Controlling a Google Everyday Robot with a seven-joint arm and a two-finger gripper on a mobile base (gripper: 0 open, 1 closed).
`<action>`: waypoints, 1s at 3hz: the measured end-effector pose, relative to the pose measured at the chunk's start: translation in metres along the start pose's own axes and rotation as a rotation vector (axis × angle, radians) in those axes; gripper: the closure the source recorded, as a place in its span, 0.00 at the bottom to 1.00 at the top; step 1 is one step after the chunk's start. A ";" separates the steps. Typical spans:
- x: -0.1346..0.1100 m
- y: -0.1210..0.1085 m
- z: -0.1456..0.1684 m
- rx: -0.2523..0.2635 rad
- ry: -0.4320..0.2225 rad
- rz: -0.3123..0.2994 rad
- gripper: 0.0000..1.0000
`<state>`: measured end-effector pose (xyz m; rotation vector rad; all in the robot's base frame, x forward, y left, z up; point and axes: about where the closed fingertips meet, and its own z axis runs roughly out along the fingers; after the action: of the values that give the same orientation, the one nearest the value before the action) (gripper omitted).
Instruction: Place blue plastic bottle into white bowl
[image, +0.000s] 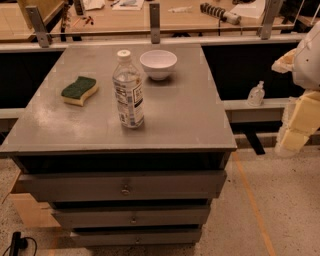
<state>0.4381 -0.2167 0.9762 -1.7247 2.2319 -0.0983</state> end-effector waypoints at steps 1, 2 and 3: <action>0.000 0.000 0.000 0.000 0.000 0.000 0.00; -0.012 -0.001 0.003 -0.007 -0.087 -0.008 0.00; -0.036 -0.008 0.021 -0.035 -0.275 -0.019 0.00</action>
Offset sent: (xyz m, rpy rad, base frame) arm 0.0104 0.0308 -0.0029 0.2313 -0.0303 0.0882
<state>0.4597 -0.1821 0.9661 -1.6640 2.0285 0.1655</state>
